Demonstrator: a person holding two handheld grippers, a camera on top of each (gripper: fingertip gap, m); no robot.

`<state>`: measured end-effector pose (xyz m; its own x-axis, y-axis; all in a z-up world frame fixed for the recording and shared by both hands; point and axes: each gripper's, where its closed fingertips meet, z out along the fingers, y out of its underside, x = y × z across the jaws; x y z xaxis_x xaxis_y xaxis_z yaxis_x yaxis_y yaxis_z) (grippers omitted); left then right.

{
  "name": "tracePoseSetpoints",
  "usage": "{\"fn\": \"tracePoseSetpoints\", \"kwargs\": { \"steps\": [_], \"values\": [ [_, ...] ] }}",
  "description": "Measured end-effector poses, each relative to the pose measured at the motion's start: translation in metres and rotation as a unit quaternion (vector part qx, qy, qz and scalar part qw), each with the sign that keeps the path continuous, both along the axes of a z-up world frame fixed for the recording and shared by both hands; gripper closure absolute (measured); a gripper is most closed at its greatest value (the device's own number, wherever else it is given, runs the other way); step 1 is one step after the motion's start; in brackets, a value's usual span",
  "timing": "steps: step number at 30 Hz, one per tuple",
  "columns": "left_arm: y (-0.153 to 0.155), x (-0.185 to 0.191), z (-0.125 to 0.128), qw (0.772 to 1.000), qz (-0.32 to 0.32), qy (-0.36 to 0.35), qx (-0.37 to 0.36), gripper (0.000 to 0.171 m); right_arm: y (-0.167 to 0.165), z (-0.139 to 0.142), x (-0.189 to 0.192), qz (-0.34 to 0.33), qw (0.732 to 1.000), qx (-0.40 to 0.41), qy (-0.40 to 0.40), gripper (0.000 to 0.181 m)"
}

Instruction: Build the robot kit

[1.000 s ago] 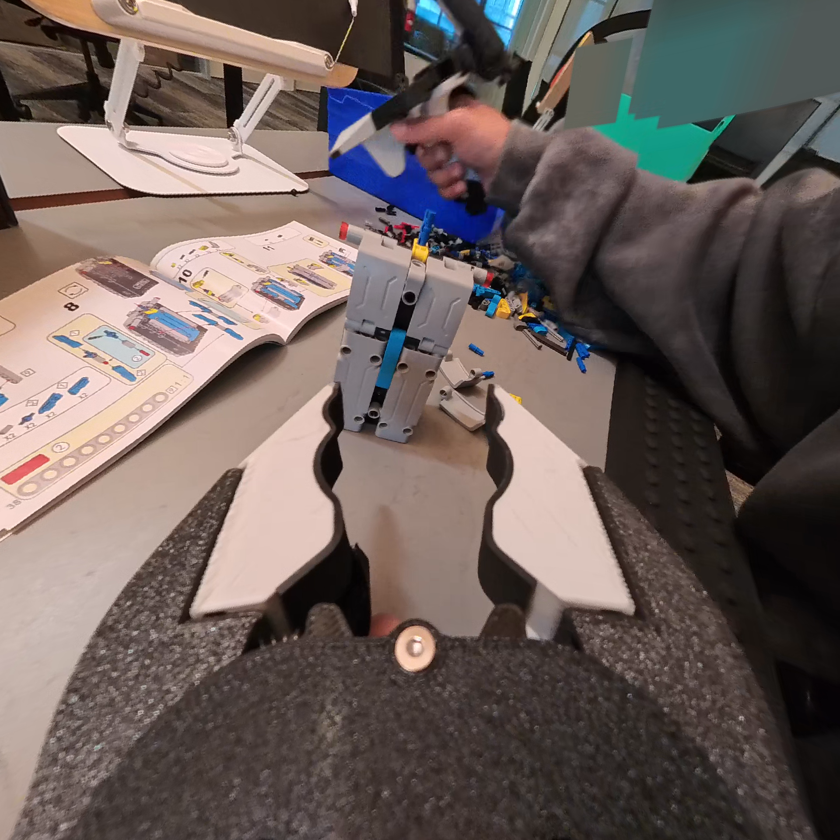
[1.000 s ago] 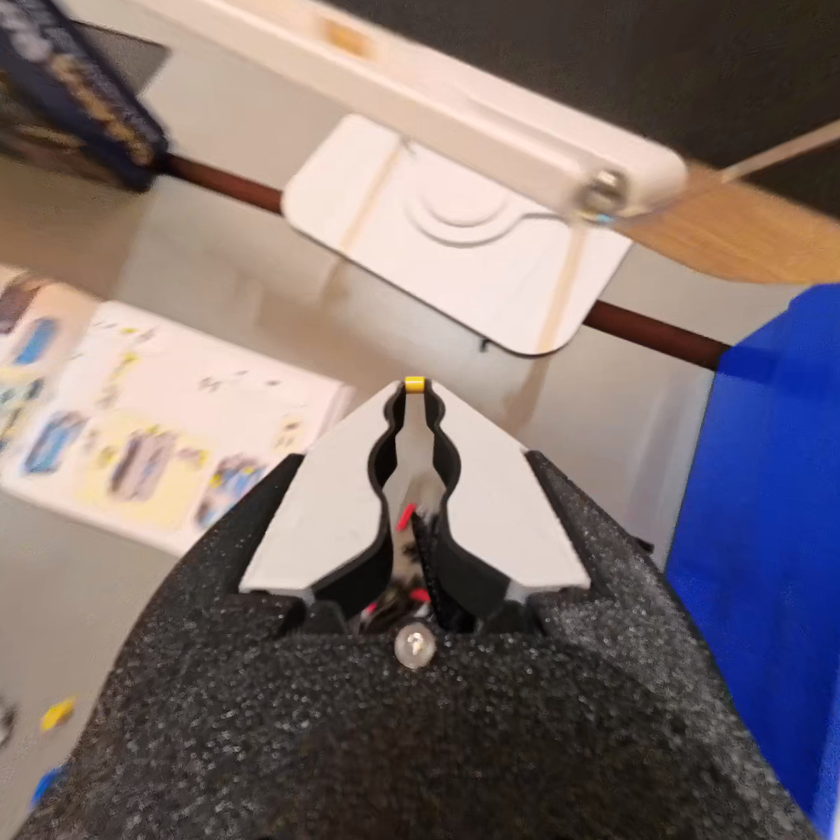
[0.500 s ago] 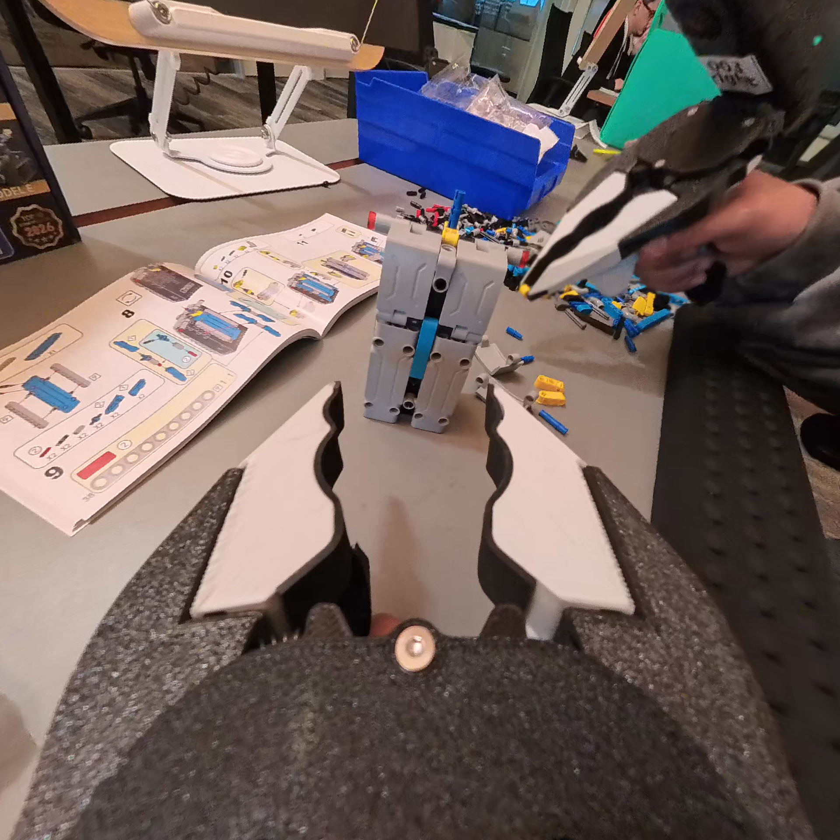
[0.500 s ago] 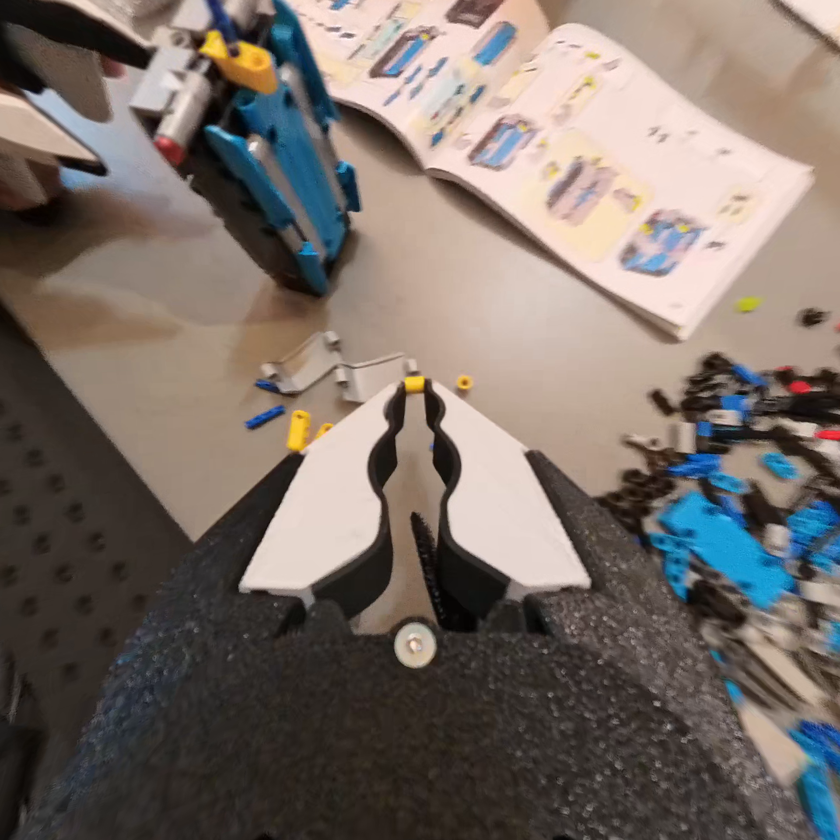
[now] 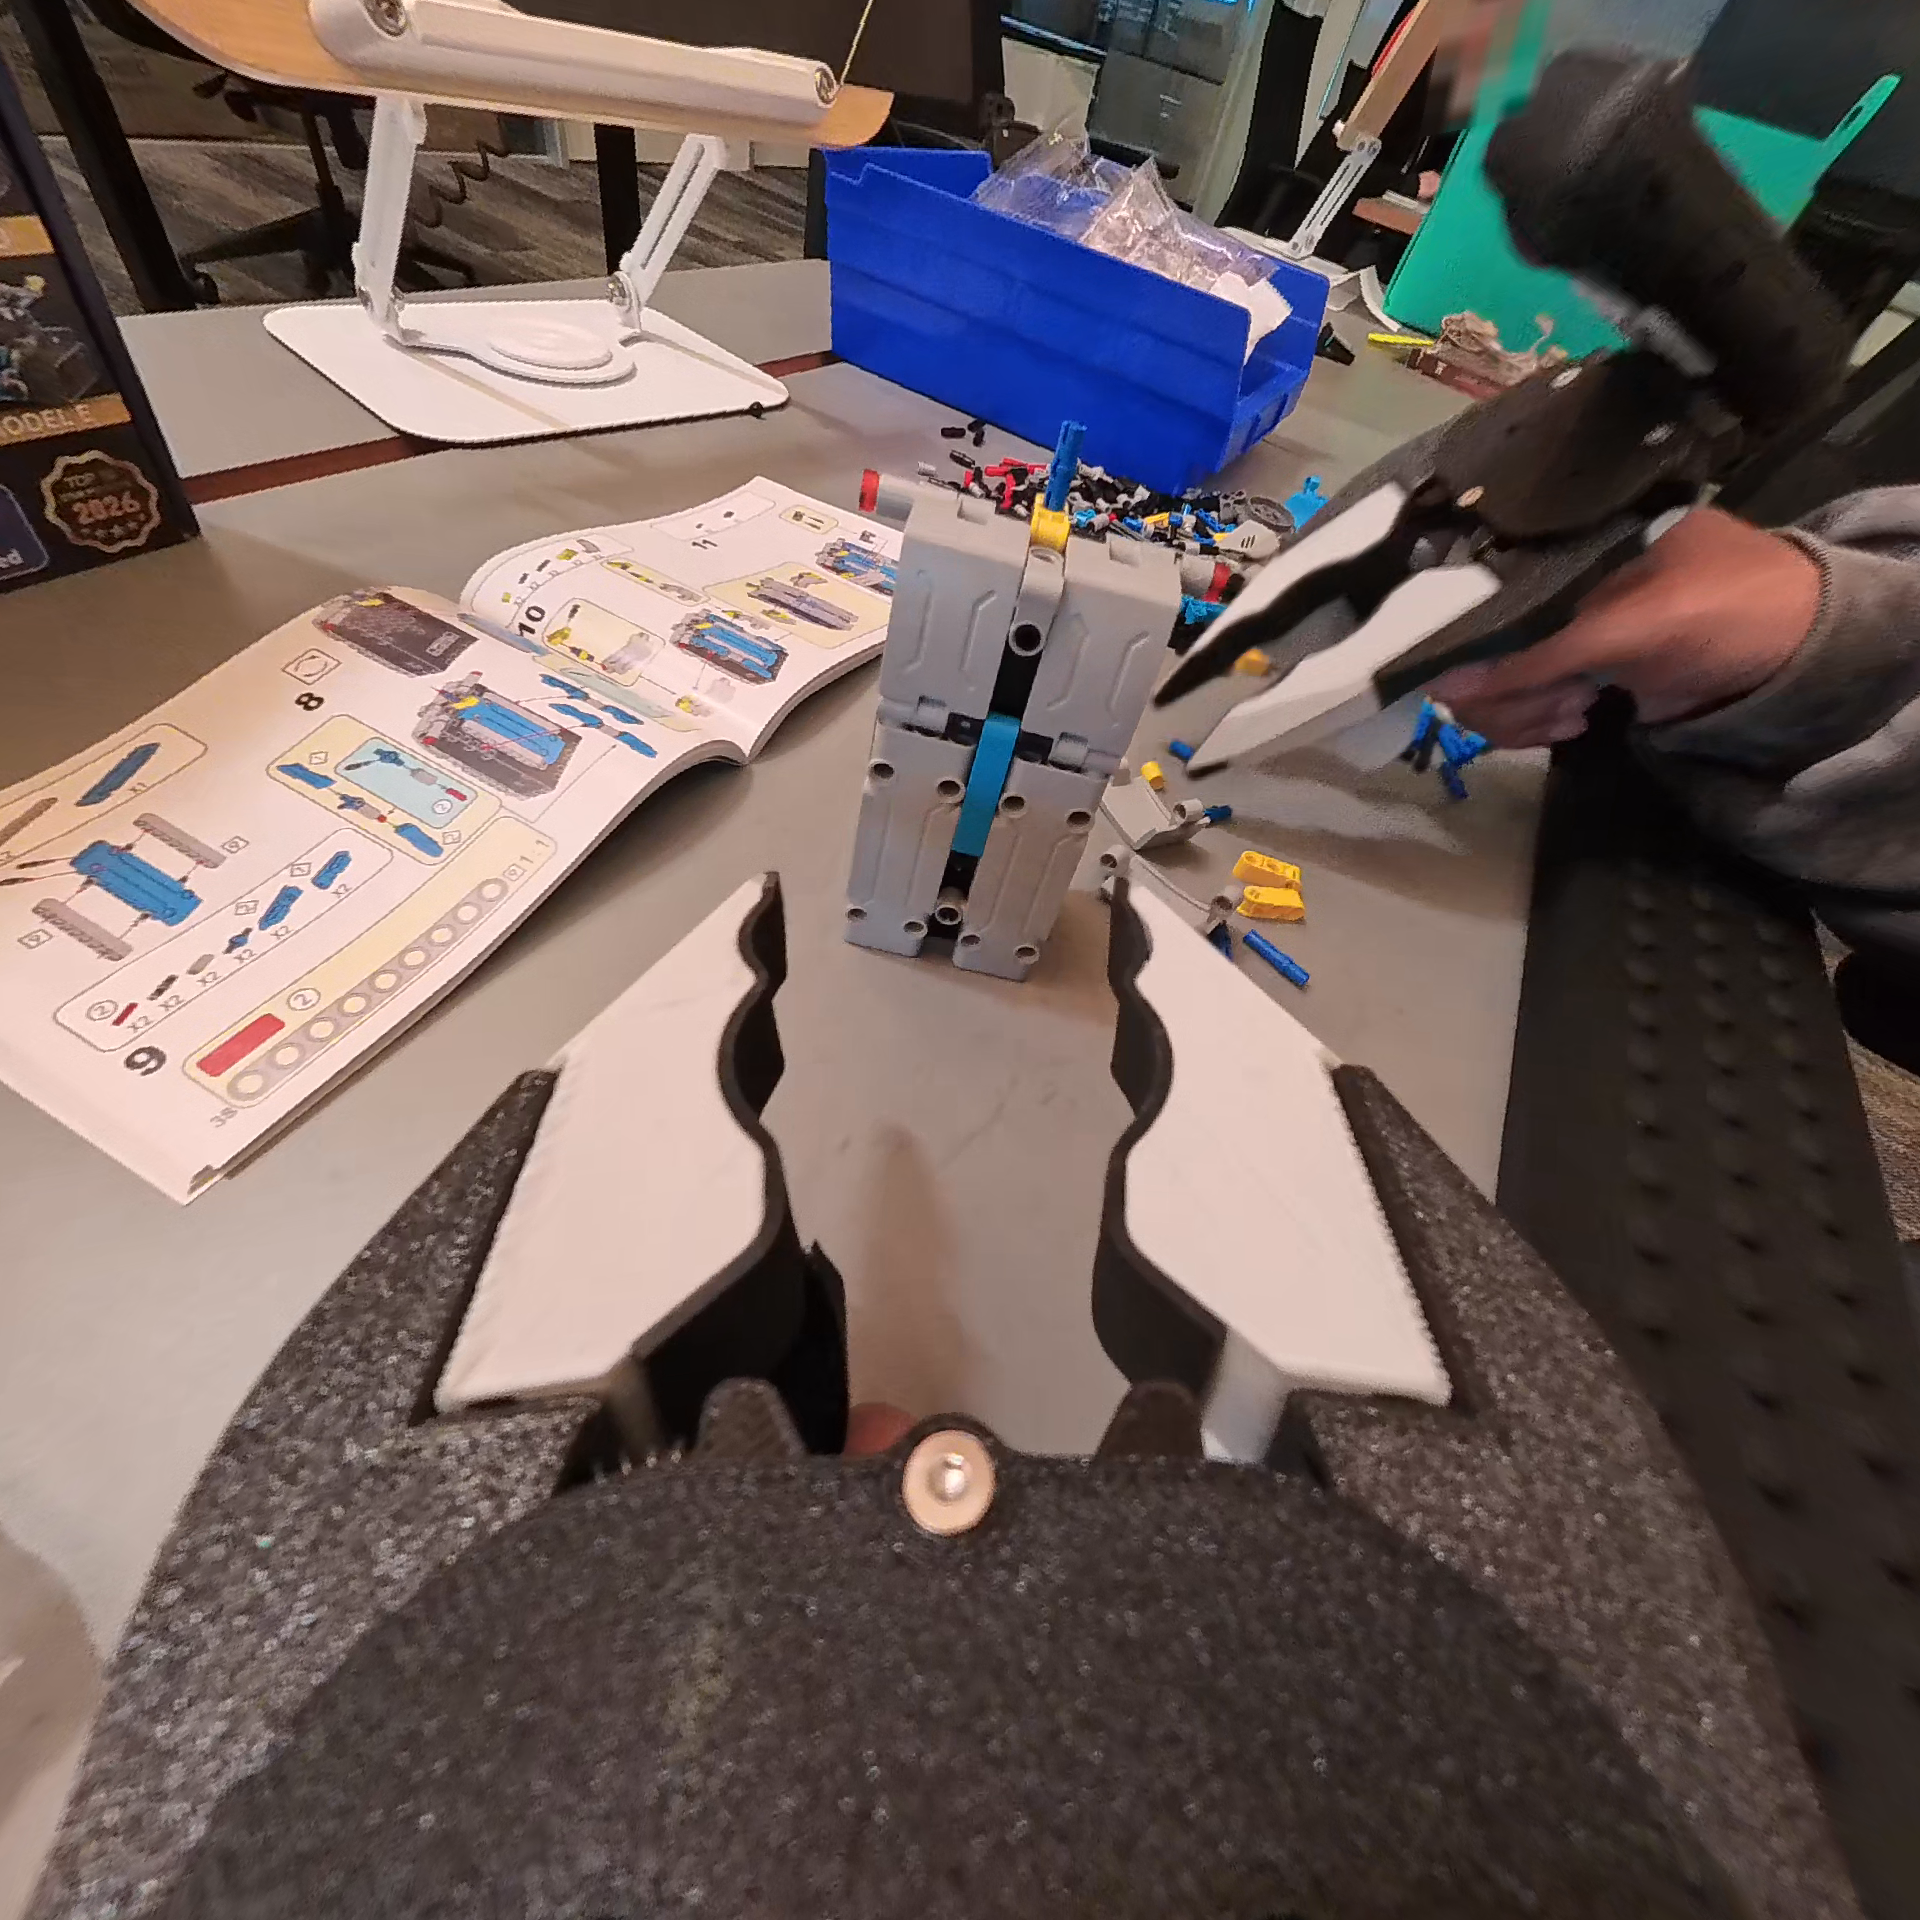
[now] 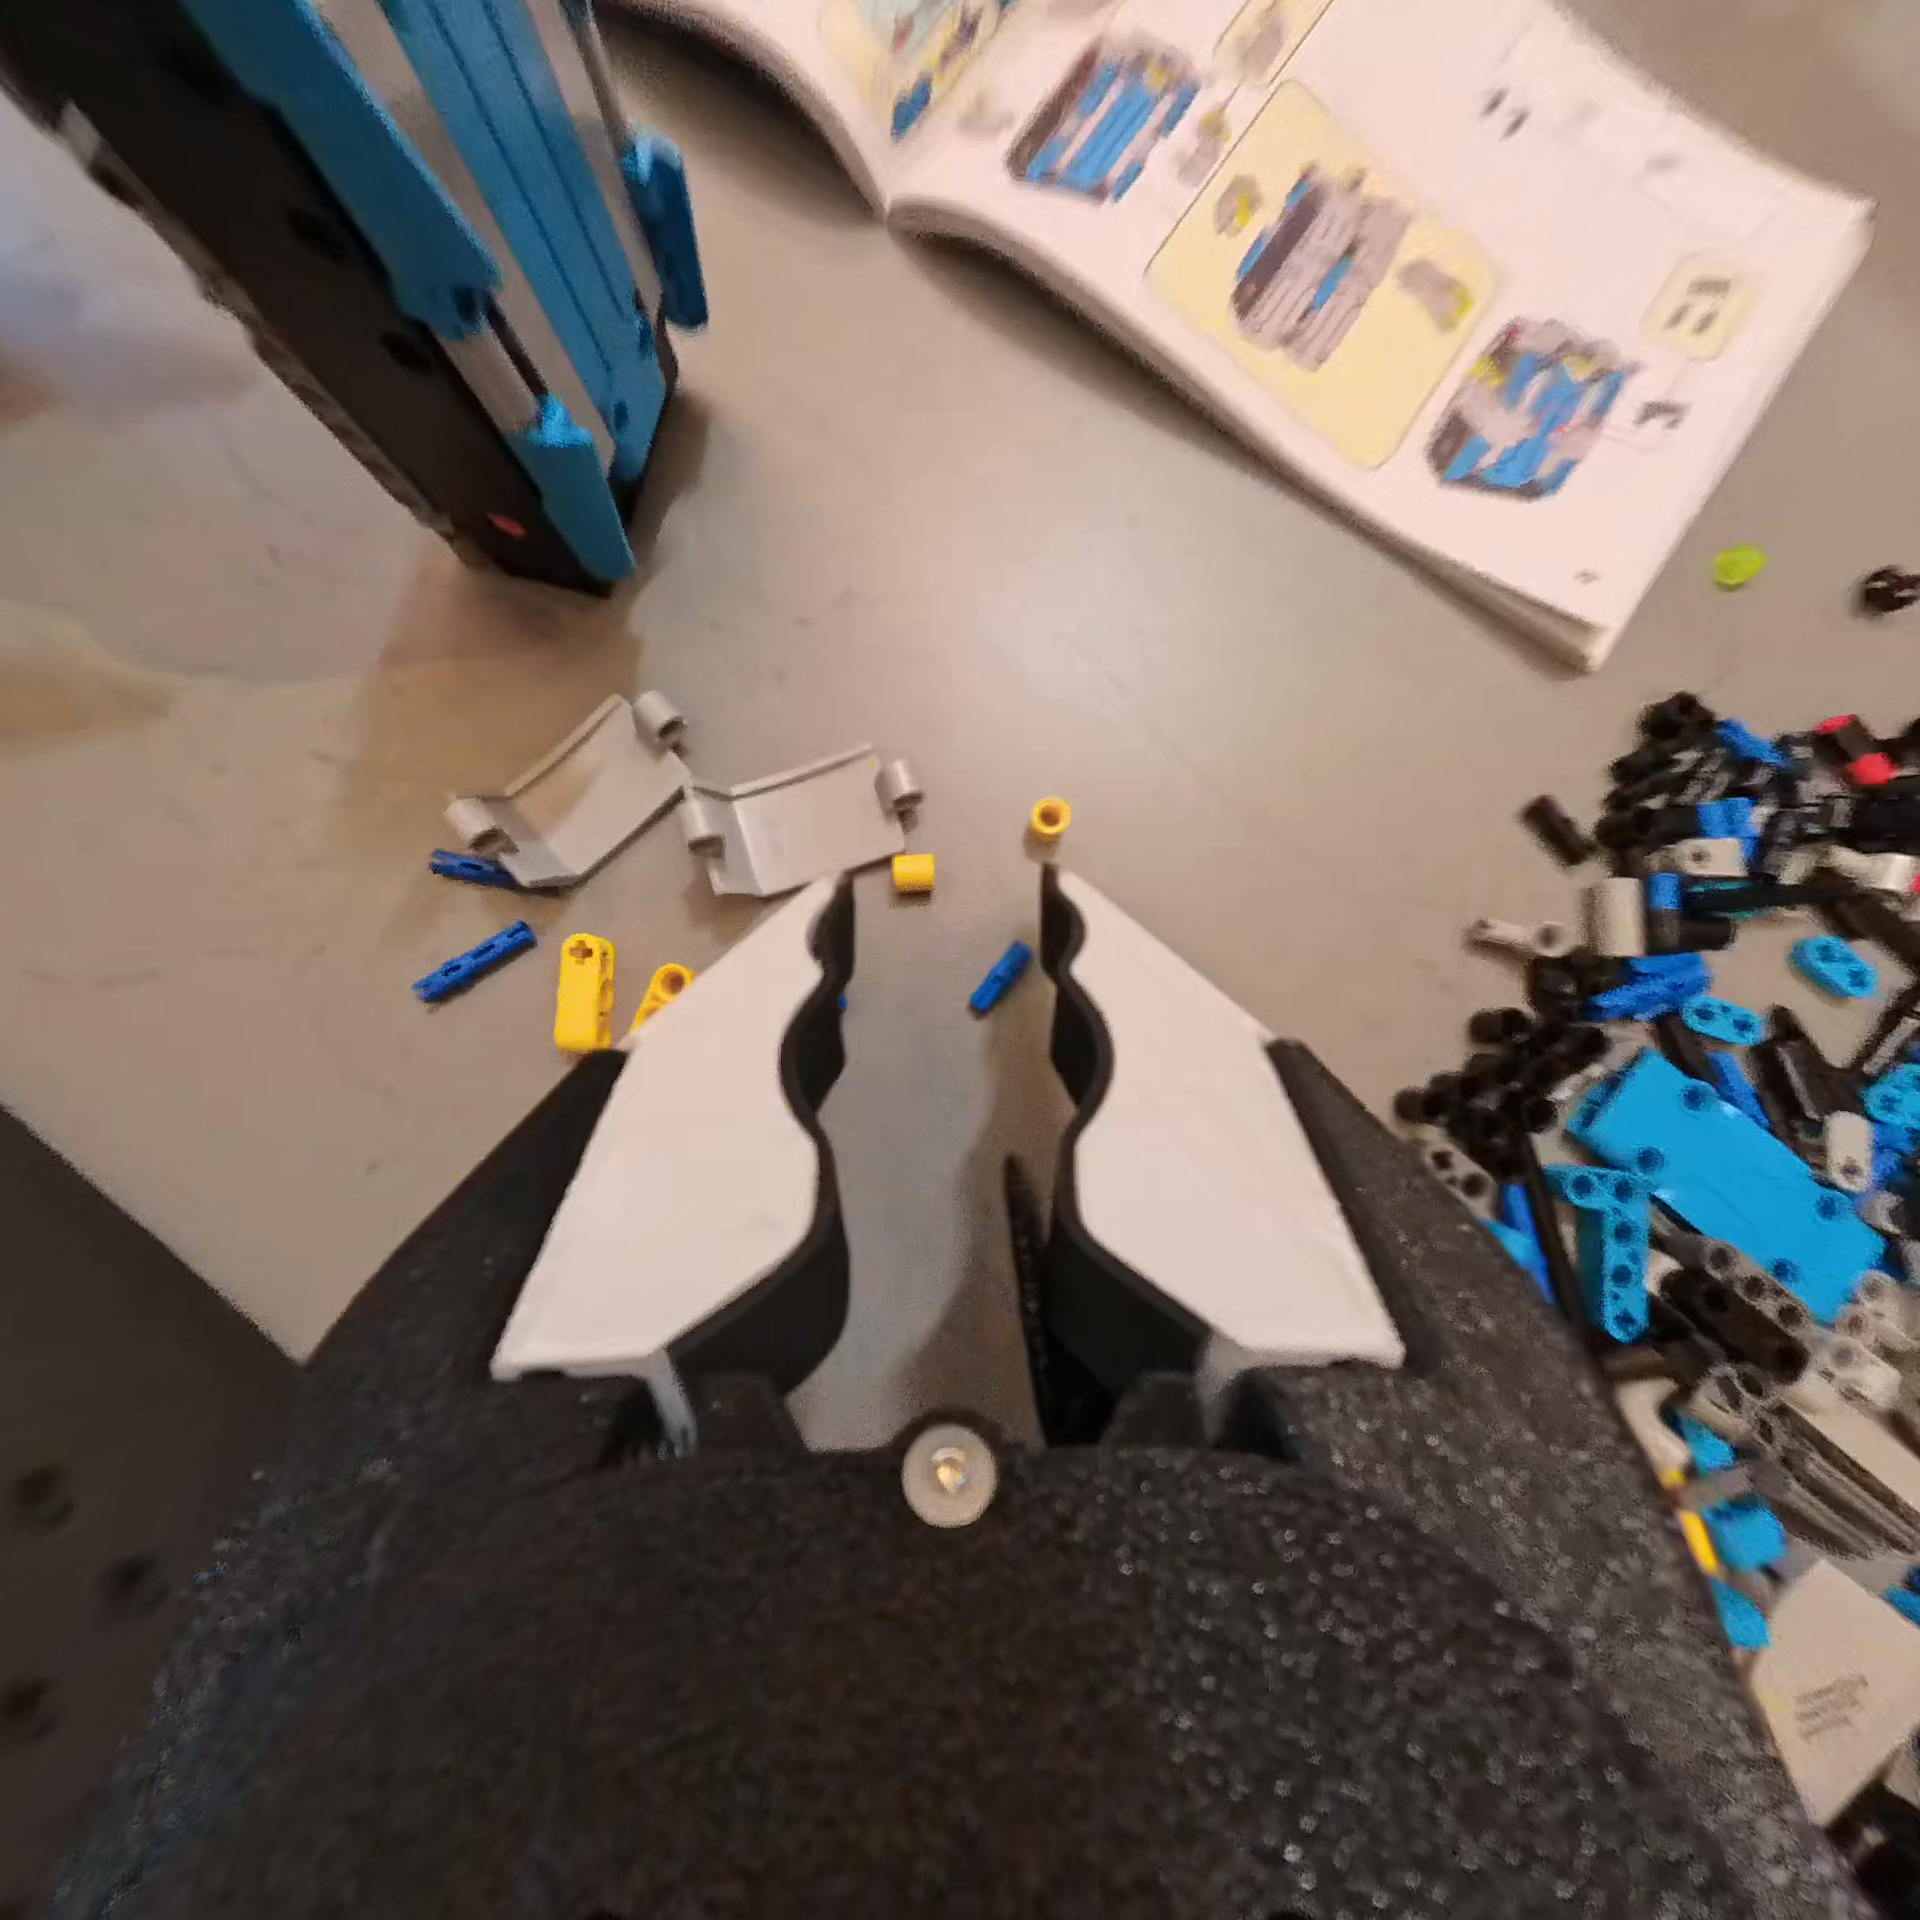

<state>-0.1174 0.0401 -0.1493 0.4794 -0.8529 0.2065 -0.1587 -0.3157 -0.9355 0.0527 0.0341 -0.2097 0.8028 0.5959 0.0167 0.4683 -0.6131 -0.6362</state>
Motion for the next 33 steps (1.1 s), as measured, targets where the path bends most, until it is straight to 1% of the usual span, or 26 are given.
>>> {"fn": "tracePoseSetpoints", "kwargs": {
  "steps": [2, 4, 7, 9, 10, 12, 14, 17, 19, 22, 24, 25, 27, 29, 31, 33],
  "values": [
    [0.0, -0.003, 0.0, 1.0, 0.003, 0.002, 0.002, 0.109, 0.008, 0.029, 0.015, -0.041, 0.997, 0.055, 0.036, 0.139],
    [0.002, -0.006, 0.0, 1.0, 0.008, 0.004, 0.004, 0.109, 0.012, 0.053, 0.039, -0.104, 0.986, 0.1, 0.079, 0.14],
    [0.006, -0.011, -0.002, 1.0, 0.018, 0.011, 0.006, 0.109, 0.01, 0.069, 0.065, -0.188, 0.955, 0.148, 0.174, 0.143],
    [0.008, -0.012, -0.003, 1.0, 0.021, 0.012, 0.001, 0.109, 0.006, 0.07, 0.07, -0.213, 0.934, 0.177, 0.225, 0.149],
    [0.008, -0.012, -0.004, 1.0, 0.021, 0.013, -0.003, 0.109, 0.005, 0.067, 0.067, -0.211, 0.932, 0.178, 0.235, 0.15],
    [0.01, -0.012, -0.005, 1.0, 0.021, 0.015, -0.007, 0.109, 0.007, 0.067, 0.061, -0.194, 0.938, 0.172, 0.23, 0.149],
    [0.013, -0.013, -0.007, 0.999, 0.022, 0.013, -0.019, 0.109, 0.011, 0.069, 0.058, -0.181, 0.939, 0.187, 0.224, 0.15],
    [0.02, -0.018, -0.007, 0.999, 0.031, -0.002, -0.041, 0.109, 0.011, 0.06, 0.045, -0.153, 0.95, 0.161, 0.22, 0.15],
    [0.024, -0.024, -0.01, 0.999, 0.028, 0.005, -0.045, 0.109, 0.011, 0.059, 0.041, -0.144, 0.952, 0.157, 0.218, 0.151],
    [0.025, -0.026, -0.011, 0.997, 0.008, -0.017, -0.077, 0.113, 0.012, 0.056, 0.039, -0.139, 0.953, 0.148, 0.225, 0.151],
    [0.034, -0.029, -0.015, 0.994, 0.019, -0.022, -0.104, 0.116, 0.014, 0.055, 0.04, -0.143, 0.951, 0.139, 0.235, 0.151],
    [0.041, -0.03, -0.016, 0.994, 0.032, -0.018, -0.105, 0.117, 0.016, 0.055, 0.041, -0.147, 0.95, 0.138, 0.24, 0.151],
    [0.055, -0.032, -0.018, 0.995, 0.05, 0.013, -0.08, 0.119, 0.018, 0.057, 0.045, -0.153, 0.946, 0.142, 0.249, 0.151],
    [0.069, -0.028, -0.021, 0.995, 0.062, 0.07, -0.027, 0.12, 0.019, 0.058, 0.047, -0.156, 0.944, 0.146, 0.252, 0.151],
    [0.08, -0.018, -0.026, 0.99, 0.067, 0.127, 0.02, 0.121, 0.019, 0.057, 0.045, -0.152, 0.945, 0.141, 0.254, 0.151],
    [0.083, -0.001, -0.032, 0.986, 0.054, 0.151, 0.041, 0.121, 0.018, 0.055, 0.042, -0.145, 0.947, 0.135, 0.255, 0.151]
  ]
}}
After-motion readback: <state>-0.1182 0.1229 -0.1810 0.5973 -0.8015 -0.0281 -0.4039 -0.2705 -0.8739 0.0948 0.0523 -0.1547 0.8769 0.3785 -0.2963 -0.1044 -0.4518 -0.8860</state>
